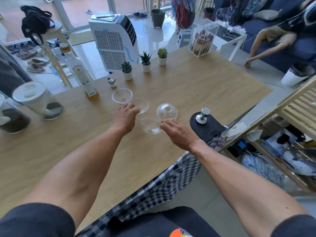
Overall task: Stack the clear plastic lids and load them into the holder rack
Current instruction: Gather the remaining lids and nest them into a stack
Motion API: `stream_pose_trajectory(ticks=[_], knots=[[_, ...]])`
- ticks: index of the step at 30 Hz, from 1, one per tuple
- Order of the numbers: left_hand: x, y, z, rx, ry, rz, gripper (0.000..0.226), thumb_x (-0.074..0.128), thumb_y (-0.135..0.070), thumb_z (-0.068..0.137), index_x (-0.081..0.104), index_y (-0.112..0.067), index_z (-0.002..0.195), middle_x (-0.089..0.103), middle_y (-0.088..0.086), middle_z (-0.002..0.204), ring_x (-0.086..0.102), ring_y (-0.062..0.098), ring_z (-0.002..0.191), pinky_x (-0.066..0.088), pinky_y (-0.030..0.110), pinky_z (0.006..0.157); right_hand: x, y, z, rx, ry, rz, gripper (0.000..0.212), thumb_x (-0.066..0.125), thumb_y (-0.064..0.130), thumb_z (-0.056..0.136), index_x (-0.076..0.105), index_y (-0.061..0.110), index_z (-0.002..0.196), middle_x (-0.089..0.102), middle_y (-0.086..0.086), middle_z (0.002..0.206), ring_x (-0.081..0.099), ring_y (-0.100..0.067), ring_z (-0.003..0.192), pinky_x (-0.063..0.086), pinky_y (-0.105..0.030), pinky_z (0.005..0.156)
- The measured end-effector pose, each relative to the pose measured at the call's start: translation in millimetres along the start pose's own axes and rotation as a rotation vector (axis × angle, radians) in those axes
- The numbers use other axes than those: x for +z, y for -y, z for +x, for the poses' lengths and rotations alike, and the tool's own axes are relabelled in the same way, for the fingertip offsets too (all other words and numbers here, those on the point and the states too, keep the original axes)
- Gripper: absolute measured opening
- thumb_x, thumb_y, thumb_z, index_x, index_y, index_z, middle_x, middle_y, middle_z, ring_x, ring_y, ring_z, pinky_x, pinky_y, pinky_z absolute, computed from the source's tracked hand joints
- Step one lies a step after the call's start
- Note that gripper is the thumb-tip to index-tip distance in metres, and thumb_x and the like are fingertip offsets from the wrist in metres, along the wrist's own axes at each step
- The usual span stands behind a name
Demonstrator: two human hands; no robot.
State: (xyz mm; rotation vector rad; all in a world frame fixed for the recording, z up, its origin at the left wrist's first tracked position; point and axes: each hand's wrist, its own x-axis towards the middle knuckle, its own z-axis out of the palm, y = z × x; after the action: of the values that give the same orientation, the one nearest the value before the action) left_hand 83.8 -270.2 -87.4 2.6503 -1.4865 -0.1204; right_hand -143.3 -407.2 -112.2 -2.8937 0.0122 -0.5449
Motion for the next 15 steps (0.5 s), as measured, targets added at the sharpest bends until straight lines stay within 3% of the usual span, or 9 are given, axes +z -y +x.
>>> stream_pose_trajectory(ticks=[2,4,6,8,12,15], knots=[[2.6,4.0,-0.2,0.011,0.01,0.025,0.042,0.054,-0.006,0.1,0.064,-0.025,0.137,0.05,0.005,0.151,0.041,0.029,0.141,0.036,0.04,0.109,-8.4,-4.9,-3.0,0.147,-0.025,0.092,0.024,0.047,-0.005,0.103,0.051,0.013,0.118,0.068,-0.014,0.11,0.065,-0.029,0.094,0.06,-0.047,0.08],[7.3,5.0,-0.9,0.013,-0.018,0.032,0.033,0.057,-0.009,0.101,0.068,-0.024,0.127,0.055,0.006,0.145,0.047,0.031,0.135,0.039,0.041,0.104,-17.8,-8.4,0.7,0.438,-0.125,0.298,0.01,0.044,0.013,0.111,0.051,0.015,0.116,0.068,-0.008,0.097,0.062,-0.021,0.079,0.057,-0.042,0.07],[12.9,5.3,-1.8,0.01,-0.049,0.03,0.029,0.056,-0.01,0.101,0.07,-0.024,0.122,0.059,0.006,0.136,0.054,0.032,0.125,0.042,0.04,0.098,-26.2,-11.8,11.6,0.72,-0.262,0.541,0.012,0.045,0.022,0.111,0.053,0.014,0.116,0.067,-0.004,0.096,0.066,-0.018,0.084,0.056,-0.037,0.072],[16.9,4.2,-2.8,0.016,-0.087,0.001,0.028,0.054,-0.01,0.102,0.068,-0.023,0.122,0.062,0.008,0.128,0.059,0.034,0.115,0.046,0.042,0.093,-30.0,-17.7,21.9,0.922,-0.333,0.767,0.013,0.045,0.016,0.11,0.052,0.014,0.121,0.07,-0.007,0.103,0.071,-0.019,0.095,0.06,-0.035,0.078],[9.1,-10.6,-1.4,-0.037,-0.229,-0.216,0.024,0.048,-0.013,0.106,0.062,-0.017,0.125,0.063,0.012,0.118,0.064,0.036,0.098,0.05,0.044,0.076,-29.3,-30.9,27.1,1.163,-0.312,1.106,0.019,0.043,0.009,0.109,0.053,0.015,0.125,0.071,-0.017,0.11,0.073,-0.024,0.092,0.058,-0.03,0.069],[-9.5,-28.9,10.1,-0.243,-0.293,-0.6,0.025,0.044,-0.026,0.108,0.059,-0.019,0.127,0.065,0.011,0.12,0.063,0.029,0.103,0.053,0.046,0.087,-22.8,-36.1,23.5,1.268,-0.26,1.232,0.02,0.042,0.007,0.109,0.053,0.013,0.124,0.068,-0.017,0.108,0.071,-0.025,0.089,0.057,-0.028,0.063]])
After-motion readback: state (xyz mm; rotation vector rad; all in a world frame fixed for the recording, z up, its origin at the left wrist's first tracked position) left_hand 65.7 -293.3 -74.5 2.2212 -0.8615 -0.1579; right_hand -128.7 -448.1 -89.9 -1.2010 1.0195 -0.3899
